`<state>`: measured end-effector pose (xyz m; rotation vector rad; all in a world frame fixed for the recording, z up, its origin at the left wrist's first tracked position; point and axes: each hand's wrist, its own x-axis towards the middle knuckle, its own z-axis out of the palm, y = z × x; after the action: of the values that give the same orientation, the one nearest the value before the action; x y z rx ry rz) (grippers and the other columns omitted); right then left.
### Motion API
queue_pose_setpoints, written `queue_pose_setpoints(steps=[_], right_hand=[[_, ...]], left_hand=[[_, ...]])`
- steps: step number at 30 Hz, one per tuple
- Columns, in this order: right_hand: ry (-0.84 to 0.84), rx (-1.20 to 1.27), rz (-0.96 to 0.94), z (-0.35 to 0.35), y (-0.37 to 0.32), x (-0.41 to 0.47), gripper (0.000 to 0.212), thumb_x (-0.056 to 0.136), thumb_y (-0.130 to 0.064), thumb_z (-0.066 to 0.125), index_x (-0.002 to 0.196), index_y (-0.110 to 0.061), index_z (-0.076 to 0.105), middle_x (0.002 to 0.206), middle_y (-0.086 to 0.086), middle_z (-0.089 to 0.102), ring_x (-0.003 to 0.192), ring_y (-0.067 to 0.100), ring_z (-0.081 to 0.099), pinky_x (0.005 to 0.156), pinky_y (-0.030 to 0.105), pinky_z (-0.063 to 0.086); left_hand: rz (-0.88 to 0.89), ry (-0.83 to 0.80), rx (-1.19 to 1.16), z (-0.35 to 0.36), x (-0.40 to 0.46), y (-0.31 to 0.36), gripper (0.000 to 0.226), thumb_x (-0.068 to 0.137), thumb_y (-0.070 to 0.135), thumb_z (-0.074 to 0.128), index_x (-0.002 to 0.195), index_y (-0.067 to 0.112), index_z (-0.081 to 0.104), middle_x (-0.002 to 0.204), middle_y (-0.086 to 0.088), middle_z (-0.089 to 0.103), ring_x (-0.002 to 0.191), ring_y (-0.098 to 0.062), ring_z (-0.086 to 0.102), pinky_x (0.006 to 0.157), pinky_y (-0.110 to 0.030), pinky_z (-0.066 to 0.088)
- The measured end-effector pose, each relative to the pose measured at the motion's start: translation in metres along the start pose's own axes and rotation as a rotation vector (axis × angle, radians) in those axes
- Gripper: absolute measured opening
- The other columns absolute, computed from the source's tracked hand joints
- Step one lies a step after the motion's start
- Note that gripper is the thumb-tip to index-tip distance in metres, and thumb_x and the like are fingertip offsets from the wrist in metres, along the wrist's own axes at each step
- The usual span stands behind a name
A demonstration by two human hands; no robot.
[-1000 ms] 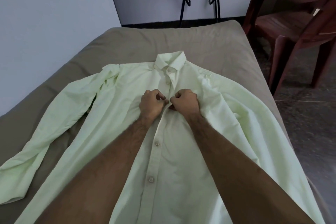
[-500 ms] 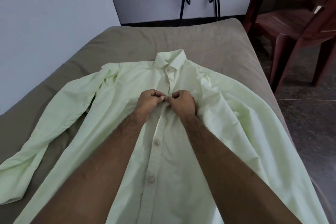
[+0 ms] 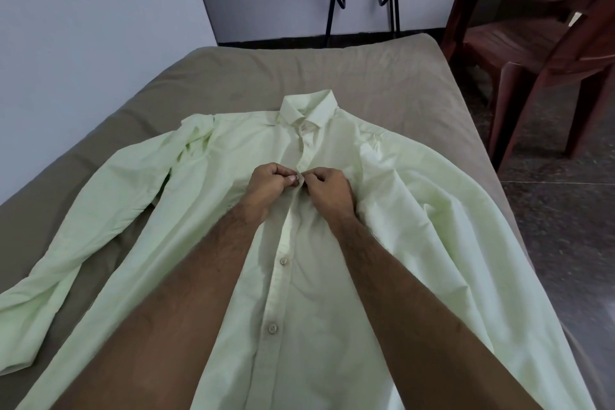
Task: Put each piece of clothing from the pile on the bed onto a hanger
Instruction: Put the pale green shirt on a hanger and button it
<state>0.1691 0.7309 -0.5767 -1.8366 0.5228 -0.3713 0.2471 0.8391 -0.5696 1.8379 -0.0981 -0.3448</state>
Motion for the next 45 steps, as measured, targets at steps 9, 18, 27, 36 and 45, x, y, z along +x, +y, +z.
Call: queue_pose_setpoints(steps=[9,18,27,36,45], right_hand=[[-0.041,0.035,-0.037,-0.003,0.006,-0.003,0.024,0.088,-0.016,0.059,0.099,-0.019,0.080,0.094,-0.008,0.077,0.088,0.004,0.069,0.083,0.030,0.058],[0.062,-0.144,0.106,0.004,-0.006,0.005,0.019,0.081,-0.035,0.072,0.067,-0.025,0.065,0.073,-0.008,0.071,0.076,0.016,0.068,0.063,0.025,0.049],[-0.217,-0.402,0.069,-0.012,-0.031,0.036,0.027,0.067,-0.021,0.055,0.079,-0.002,0.070,0.072,0.010,0.073,0.067,0.028,0.072,0.068,0.037,0.062],[0.032,-0.315,0.020,0.007,-0.013,0.091,0.037,0.080,-0.035,0.071,0.096,-0.002,0.065,0.091,0.010,0.070,0.085,0.026,0.067,0.063,0.028,0.041],[0.077,-0.102,0.059,-0.006,-0.001,0.082,0.024,0.083,-0.015,0.061,0.065,-0.013,0.047,0.062,-0.001,0.051,0.061,0.017,0.051,0.056,0.029,0.041]], left_hand=[[0.053,0.056,0.025,0.003,-0.001,-0.004,0.010,0.089,0.015,0.073,0.081,0.009,0.072,0.091,-0.006,0.076,0.092,-0.023,0.072,0.090,-0.040,0.058],[0.138,0.079,0.041,0.007,-0.006,-0.011,0.022,0.089,0.005,0.069,0.102,0.017,0.056,0.078,-0.001,0.068,0.075,-0.012,0.063,0.073,-0.026,0.048],[0.310,-0.014,0.862,0.000,0.027,0.016,0.035,0.085,0.017,0.059,0.120,0.019,0.061,0.116,-0.007,0.061,0.110,-0.029,0.056,0.092,-0.043,0.049],[0.458,-0.041,0.547,0.005,0.065,-0.006,0.075,0.064,0.009,0.033,0.111,0.060,0.063,0.117,0.013,0.060,0.114,-0.016,0.057,0.103,-0.043,0.044],[0.488,0.005,0.603,0.010,0.064,-0.013,0.027,0.090,0.033,0.069,0.116,0.028,0.069,0.115,0.004,0.058,0.101,-0.014,0.063,0.096,-0.043,0.049]])
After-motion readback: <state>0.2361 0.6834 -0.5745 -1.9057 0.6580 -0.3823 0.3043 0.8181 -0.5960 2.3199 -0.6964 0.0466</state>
